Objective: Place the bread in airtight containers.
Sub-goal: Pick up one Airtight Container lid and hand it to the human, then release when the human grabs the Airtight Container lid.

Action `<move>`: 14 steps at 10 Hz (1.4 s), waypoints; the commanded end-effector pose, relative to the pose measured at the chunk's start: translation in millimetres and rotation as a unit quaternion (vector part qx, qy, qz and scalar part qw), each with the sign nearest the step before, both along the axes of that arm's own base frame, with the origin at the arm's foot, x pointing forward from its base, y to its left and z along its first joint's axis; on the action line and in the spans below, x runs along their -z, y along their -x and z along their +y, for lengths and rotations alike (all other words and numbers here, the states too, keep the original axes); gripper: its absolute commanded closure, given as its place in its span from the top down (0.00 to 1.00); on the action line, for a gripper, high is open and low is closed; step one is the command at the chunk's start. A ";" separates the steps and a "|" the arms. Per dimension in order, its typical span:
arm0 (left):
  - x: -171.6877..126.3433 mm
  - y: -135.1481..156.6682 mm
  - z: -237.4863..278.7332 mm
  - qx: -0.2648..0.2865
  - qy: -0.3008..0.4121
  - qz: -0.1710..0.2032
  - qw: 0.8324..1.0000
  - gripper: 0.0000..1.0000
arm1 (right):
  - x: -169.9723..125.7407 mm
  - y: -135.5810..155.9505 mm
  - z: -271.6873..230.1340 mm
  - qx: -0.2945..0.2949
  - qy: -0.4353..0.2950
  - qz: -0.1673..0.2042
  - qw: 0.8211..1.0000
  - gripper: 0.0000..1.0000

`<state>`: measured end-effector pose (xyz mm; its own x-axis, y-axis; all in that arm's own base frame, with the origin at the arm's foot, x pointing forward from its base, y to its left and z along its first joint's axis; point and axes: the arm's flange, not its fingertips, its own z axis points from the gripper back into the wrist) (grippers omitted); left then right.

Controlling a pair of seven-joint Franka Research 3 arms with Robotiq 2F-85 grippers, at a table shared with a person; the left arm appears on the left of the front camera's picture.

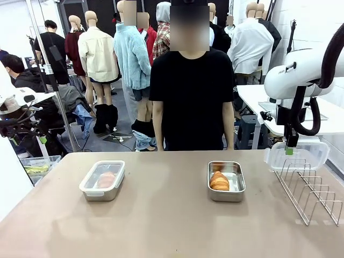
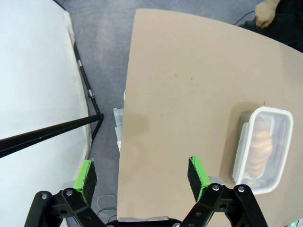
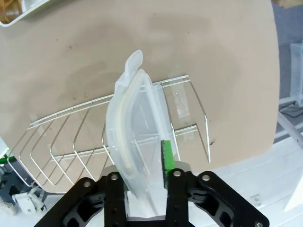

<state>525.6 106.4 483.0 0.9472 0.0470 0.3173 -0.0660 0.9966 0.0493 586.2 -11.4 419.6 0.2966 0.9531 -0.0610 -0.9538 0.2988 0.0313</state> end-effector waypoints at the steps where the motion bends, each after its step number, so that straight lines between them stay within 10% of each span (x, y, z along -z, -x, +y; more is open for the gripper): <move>1: -2.0 0.7 0.0 -0.006 -0.008 0.000 1.000 1.00 | 0.0 -7.1 -0.1 0.005 0.019 0.003 1.000 0.00; 13: -2.0 0.7 0.0 -0.006 -0.008 0.000 1.000 1.00 | -0.3 -4.2 -1.1 0.000 0.001 0.000 1.000 0.00; 14: -2.0 0.7 0.0 -0.006 -0.008 0.000 1.000 1.00 | -34.3 1.8 -3.0 0.020 -0.004 -0.029 0.999 0.00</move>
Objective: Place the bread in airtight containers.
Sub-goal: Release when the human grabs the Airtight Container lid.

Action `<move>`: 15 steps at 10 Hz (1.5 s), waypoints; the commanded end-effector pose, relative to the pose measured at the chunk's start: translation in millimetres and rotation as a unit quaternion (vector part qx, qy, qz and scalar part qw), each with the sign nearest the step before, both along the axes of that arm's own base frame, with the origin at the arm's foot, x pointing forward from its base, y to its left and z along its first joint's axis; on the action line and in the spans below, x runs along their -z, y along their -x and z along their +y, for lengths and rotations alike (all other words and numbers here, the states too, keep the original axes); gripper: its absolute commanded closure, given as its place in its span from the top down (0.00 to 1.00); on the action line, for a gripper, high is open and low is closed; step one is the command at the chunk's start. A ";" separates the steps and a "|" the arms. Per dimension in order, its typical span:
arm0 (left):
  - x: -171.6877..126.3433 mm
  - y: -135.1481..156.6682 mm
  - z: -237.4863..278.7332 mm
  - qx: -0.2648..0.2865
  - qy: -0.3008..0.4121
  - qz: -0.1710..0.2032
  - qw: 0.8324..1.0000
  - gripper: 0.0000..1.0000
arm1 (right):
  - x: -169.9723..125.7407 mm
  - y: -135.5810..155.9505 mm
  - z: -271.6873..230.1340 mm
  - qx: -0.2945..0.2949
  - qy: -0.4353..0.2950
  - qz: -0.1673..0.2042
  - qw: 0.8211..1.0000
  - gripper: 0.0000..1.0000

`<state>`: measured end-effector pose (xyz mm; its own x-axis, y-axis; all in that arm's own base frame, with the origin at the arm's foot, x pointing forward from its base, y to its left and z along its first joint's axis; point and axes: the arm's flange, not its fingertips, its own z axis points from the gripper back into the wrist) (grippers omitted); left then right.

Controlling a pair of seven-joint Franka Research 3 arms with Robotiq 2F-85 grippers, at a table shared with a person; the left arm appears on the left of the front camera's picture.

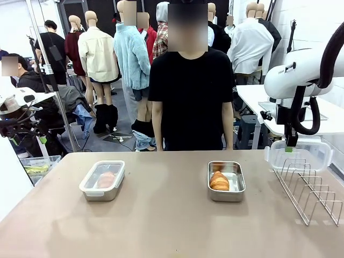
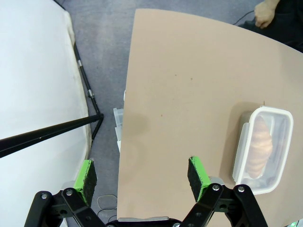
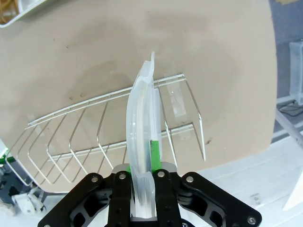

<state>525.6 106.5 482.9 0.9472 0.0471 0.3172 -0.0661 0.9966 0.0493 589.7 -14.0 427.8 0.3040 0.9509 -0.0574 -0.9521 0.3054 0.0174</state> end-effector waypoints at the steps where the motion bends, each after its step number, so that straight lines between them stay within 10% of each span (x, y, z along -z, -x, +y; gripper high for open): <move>1: -2.1 0.7 0.0 -0.006 -0.008 0.000 1.000 1.00 | -73.9 15.5 0.5 0.017 -0.014 -0.062 0.998 0.00; 3: -2.1 0.7 0.0 -0.006 -0.008 0.000 1.000 1.00 | -151.5 17.8 6.7 0.017 -0.071 -0.098 0.993 0.00; 6: -2.1 0.7 0.0 -0.006 -0.008 0.000 1.000 1.00 | -213.9 -25.5 43.4 0.142 -0.158 -0.055 0.976 0.00; 9: -2.1 0.7 0.0 -0.006 -0.008 0.000 1.000 1.00 | -202.0 -97.0 58.9 0.285 -0.319 0.045 0.903 0.00; 15: -2.1 0.7 0.0 -0.006 -0.008 0.000 1.000 1.00 | -147.4 -118.5 61.3 0.331 -0.325 0.070 0.883 0.00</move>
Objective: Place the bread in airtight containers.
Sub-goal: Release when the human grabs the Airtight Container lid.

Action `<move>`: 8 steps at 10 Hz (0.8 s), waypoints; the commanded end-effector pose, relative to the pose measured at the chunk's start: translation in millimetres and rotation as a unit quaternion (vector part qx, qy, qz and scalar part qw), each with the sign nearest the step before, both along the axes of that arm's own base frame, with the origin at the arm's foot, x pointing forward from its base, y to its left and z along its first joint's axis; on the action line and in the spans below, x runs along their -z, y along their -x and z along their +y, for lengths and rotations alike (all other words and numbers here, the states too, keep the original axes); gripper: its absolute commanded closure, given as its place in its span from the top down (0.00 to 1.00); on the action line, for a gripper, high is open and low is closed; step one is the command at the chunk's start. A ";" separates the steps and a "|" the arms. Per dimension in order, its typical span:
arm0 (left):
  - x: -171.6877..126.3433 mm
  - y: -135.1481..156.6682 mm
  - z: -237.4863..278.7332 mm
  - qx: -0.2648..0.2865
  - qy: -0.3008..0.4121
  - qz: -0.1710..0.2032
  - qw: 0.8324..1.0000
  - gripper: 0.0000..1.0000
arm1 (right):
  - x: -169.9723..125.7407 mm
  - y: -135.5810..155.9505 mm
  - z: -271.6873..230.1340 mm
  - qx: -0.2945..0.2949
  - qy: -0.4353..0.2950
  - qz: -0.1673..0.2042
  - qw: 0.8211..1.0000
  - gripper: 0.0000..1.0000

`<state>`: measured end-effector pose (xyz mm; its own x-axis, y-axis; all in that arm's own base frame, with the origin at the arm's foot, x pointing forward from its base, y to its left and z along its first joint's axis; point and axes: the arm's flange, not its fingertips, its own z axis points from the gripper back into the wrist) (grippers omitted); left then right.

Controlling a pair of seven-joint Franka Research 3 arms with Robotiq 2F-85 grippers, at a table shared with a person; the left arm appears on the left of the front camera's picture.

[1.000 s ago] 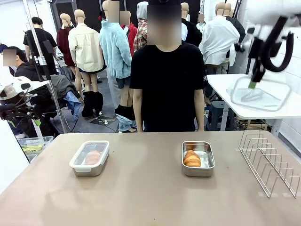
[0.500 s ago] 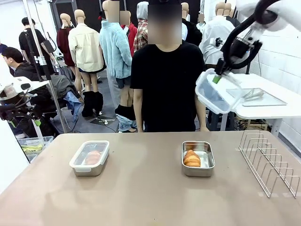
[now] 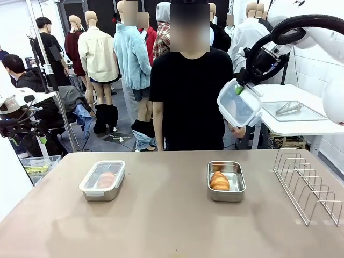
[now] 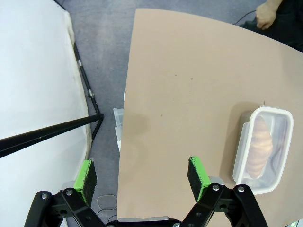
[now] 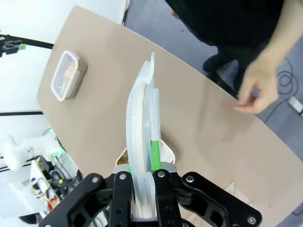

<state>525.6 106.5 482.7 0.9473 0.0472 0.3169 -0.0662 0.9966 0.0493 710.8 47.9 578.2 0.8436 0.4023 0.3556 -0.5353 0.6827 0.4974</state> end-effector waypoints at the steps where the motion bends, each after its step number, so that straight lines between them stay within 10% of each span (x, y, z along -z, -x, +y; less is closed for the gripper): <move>1: -2.3 0.7 0.0 -0.006 -0.008 -0.001 1.000 1.00 | 2.9 2.6 -0.6 -0.007 0.000 0.001 1.000 0.00; 8: -2.3 0.7 0.0 -0.006 -0.008 -0.001 1.000 1.00 | 2.9 2.6 -0.6 -0.007 0.000 0.001 1.000 0.00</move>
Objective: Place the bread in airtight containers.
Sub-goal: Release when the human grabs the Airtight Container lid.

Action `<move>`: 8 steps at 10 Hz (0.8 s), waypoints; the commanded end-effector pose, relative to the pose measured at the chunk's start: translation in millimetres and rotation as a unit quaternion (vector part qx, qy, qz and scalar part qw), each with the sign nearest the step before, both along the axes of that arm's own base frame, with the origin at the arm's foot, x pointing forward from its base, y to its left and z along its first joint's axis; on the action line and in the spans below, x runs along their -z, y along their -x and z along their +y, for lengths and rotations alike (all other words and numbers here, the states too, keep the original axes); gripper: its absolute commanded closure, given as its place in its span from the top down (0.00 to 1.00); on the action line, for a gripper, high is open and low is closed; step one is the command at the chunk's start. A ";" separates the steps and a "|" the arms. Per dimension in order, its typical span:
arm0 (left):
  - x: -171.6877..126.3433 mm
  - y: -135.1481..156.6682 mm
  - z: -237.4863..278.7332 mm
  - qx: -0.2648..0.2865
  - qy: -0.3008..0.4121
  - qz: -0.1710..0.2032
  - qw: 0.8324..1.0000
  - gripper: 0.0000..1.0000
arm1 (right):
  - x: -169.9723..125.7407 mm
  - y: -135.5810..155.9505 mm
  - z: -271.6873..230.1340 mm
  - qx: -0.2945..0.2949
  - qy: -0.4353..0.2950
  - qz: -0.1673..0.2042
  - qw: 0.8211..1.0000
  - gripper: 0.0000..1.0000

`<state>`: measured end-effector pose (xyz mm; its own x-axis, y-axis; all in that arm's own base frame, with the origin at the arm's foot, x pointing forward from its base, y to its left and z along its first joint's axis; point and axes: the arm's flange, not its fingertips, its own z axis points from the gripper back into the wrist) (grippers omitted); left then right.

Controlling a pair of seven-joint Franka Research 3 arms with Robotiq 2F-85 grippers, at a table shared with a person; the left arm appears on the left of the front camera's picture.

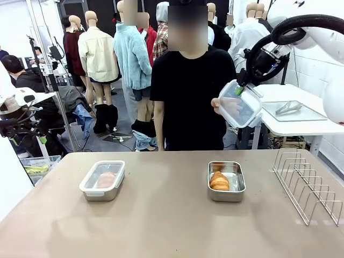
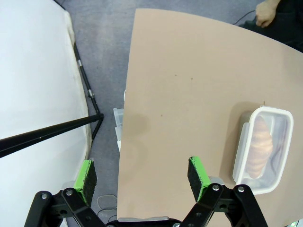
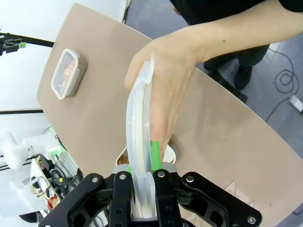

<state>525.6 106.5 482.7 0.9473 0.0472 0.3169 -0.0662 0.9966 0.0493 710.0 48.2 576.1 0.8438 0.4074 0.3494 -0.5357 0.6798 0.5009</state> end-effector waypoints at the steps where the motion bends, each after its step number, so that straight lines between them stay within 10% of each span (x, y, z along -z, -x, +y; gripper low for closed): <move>1: -2.3 0.7 0.0 -0.006 -0.008 -0.001 1.000 1.00 | 0.9 1.8 -0.9 -0.004 0.000 -0.003 1.000 0.00; 5: -2.3 0.7 0.0 -0.006 -0.008 -0.001 1.000 1.00 | -0.1 0.0 0.0 0.000 0.000 0.000 1.000 0.02; 8: -2.3 0.7 0.0 -0.006 -0.008 -0.001 1.000 1.00 | -12.6 25.7 -17.8 -0.076 0.028 -0.031 0.996 0.60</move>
<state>525.6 106.5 482.7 0.9473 0.0473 0.3168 -0.0662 0.9966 0.0493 702.5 40.5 585.5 0.7991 0.4721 0.3723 -0.6008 0.6501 0.4652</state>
